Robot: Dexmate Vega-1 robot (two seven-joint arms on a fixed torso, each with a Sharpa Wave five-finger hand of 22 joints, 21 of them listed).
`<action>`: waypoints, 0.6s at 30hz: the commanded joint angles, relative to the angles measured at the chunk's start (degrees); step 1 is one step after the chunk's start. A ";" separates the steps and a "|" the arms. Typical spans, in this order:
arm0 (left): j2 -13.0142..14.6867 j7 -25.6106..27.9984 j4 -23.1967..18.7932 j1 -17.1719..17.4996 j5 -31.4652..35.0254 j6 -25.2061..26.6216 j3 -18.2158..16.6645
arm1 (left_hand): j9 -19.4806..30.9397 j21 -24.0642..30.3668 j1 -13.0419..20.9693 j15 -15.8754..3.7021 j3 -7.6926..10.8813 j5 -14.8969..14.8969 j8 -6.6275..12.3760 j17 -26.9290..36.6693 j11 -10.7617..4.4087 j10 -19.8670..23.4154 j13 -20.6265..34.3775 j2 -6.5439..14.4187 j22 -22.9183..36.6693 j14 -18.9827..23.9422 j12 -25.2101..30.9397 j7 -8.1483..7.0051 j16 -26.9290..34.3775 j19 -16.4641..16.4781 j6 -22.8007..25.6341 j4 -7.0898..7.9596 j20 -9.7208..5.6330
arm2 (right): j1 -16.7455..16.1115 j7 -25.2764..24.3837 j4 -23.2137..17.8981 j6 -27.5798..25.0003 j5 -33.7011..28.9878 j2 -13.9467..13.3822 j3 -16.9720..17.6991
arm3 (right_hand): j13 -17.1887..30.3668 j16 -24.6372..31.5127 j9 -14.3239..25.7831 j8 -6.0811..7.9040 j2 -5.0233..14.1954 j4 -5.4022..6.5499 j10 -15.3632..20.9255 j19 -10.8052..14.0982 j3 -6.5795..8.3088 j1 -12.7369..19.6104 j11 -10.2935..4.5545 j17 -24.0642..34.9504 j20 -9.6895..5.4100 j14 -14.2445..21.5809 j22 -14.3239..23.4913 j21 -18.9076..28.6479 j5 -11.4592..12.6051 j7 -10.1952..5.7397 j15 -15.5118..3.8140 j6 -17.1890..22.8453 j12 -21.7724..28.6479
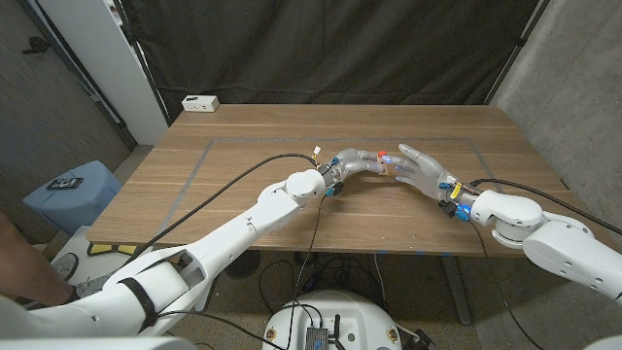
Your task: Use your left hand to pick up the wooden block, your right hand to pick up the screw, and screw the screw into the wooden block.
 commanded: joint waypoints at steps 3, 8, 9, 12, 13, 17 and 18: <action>0.21 -0.10 -0.26 0.05 0.08 -0.09 -0.04 | 0.16 0.20 -0.06 -2.11 0.46 0.32 0.10 0.27 -0.14 0.08 0.66 0.30 0.18 -0.17 1.68 -0.04 0.27 0.36 -0.08 0.57 0.32 | -1.14 -0.76 0.00 0.81 0.26 0.36 1.03 | 0.04 0.15 0.25 -0.04 0.65 0.02 -6.15 -0.23 0.39 -0.03 -0.02 0.11 0.10 -11.17 0.18 0.39 -0.17 0.04 0.19 0.56 0.45; 0.42 0.07 -0.49 0.17 0.32 -0.32 -0.05 | 0.17 0.19 -0.12 -2.10 0.37 0.35 0.09 0.29 -0.22 0.01 0.66 0.34 0.18 -0.21 1.62 -0.03 0.33 0.35 -0.20 0.60 0.30 | -1.51 -0.75 0.19 1.61 -0.09 0.59 1.36 | 0.04 0.17 0.26 -0.20 0.59 0.02 -5.96 -0.18 0.37 -0.04 0.00 0.12 0.06 -11.10 0.18 0.40 -0.16 0.13 0.26 0.49 0.45; 0.48 0.12 -0.58 0.22 0.35 -0.34 -0.08 | 0.17 0.20 -0.12 -2.10 0.35 0.37 0.08 0.29 -0.22 0.00 0.66 0.35 0.18 -0.24 1.61 -0.09 0.34 0.35 -0.25 0.59 0.29 | -1.56 -0.82 0.13 1.59 -0.12 0.57 1.45 | 0.05 0.18 0.26 -0.21 0.58 0.02 -5.94 -0.16 0.37 -0.04 0.00 0.12 0.05 -11.08 0.18 0.41 -0.15 0.13 0.27 0.51 0.44; 0.63 0.22 -0.83 0.38 0.32 -0.38 -0.22 | 0.18 0.20 -0.18 -2.09 0.31 0.38 0.03 0.31 -0.21 -0.09 0.67 0.41 0.19 -0.25 1.56 -0.16 0.38 0.36 -0.40 0.65 0.34 | -1.64 -1.22 0.05 1.49 -0.19 0.71 1.63 | 0.05 0.20 0.26 -0.28 0.52 0.01 -5.84 -0.16 0.35 -0.05 0.07 0.12 0.05 -11.02 0.18 0.40 -0.15 0.18 0.23 0.57 0.43; 0.67 0.24 -0.84 0.40 0.36 -0.48 -0.23 | 0.18 0.19 -0.19 -2.14 0.29 0.40 0.03 0.30 -0.25 -0.17 0.67 0.42 0.19 -0.29 1.53 -0.22 0.37 0.34 -0.42 0.64 0.34 | -1.65 -1.26 0.08 1.52 -0.27 0.72 1.70 | 0.05 0.20 0.26 -0.29 0.51 0.01 -5.80 -0.16 0.35 -0.05 0.19 0.12 0.02 -11.01 0.18 0.41 -0.14 0.28 0.20 0.65 0.42; 0.83 0.29 -1.02 0.48 0.41 -0.71 -0.34 | 0.19 0.17 -0.48 -2.14 0.11 0.48 -0.25 0.35 -0.40 -0.62 0.70 0.55 0.19 -0.52 1.32 -0.63 0.42 0.29 -1.31 0.82 0.34 | -1.79 -1.87 0.17 1.79 -0.54 1.18 1.88 | 0.06 0.24 0.26 -0.18 0.46 0.02 -5.70 -0.11 0.33 -0.08 0.20 0.13 -0.10 -10.87 0.18 0.42 -0.12 0.34 0.17 1.29 0.39; 0.87 0.33 -1.09 0.52 0.42 -0.75 -0.39 | 0.20 0.16 -0.55 -2.07 0.08 0.55 -0.33 0.37 -0.44 -0.96 0.69 0.71 0.19 -0.64 1.15 -0.78 0.44 0.25 -1.63 0.88 0.41 | -1.80 -2.08 0.20 1.81 -0.57 1.36 1.90 | 0.06 0.25 0.27 -0.17 0.46 0.03 -5.67 -0.08 0.32 -0.09 0.21 0.13 -0.13 -10.85 0.18 0.43 -0.12 0.36 0.16 1.38 0.38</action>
